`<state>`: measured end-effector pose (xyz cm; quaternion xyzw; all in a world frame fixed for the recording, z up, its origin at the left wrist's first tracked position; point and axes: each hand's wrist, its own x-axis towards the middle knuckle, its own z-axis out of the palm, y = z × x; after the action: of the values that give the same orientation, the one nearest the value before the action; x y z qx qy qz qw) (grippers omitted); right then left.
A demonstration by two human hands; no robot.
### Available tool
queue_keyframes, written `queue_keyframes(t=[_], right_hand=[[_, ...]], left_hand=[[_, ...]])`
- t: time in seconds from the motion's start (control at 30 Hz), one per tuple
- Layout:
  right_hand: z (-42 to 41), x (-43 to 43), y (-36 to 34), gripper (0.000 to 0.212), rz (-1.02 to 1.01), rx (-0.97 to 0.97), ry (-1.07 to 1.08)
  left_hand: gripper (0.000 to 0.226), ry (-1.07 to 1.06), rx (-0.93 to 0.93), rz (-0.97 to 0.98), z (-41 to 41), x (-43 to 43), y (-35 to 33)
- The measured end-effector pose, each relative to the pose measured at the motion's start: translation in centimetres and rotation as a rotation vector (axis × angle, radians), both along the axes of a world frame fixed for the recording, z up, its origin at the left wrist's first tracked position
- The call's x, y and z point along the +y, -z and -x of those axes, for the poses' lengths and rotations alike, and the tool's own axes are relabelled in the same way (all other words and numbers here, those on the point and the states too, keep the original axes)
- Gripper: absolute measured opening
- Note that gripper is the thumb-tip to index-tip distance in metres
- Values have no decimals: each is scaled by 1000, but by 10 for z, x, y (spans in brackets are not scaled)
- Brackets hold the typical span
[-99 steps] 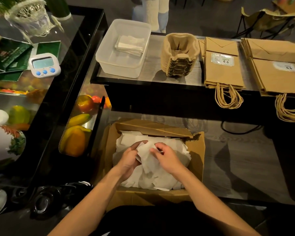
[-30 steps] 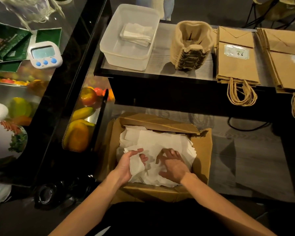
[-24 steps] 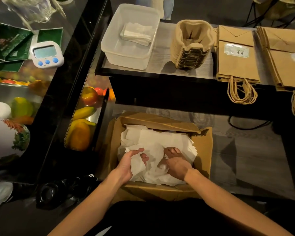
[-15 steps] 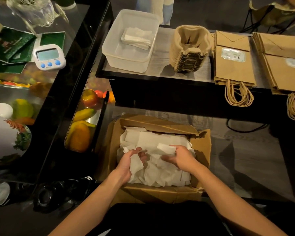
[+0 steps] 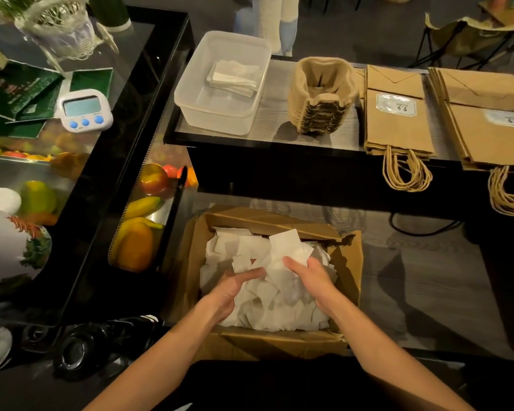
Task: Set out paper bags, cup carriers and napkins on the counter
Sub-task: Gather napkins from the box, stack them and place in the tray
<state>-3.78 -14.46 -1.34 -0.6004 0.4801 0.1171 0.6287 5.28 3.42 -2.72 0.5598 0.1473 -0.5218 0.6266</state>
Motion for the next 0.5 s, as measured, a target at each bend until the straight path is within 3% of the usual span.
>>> queue_keyframes(t=[0.07,0.17,0.37,0.5], right_hand=[[0,3,1,68,-21,5,37],[1,3,2,73,-45,18,116],[4,-1,-5,49,-154,-19,260],[1,1,-5,64,-144,-12,237]], left_hand=[[69,5,-21,-61,2,-1,1],[95,-36,-17,-89,3,-1,3],[108,-92,6,-71,1,0,6],[103,24,-45,-94,5,-6,0]])
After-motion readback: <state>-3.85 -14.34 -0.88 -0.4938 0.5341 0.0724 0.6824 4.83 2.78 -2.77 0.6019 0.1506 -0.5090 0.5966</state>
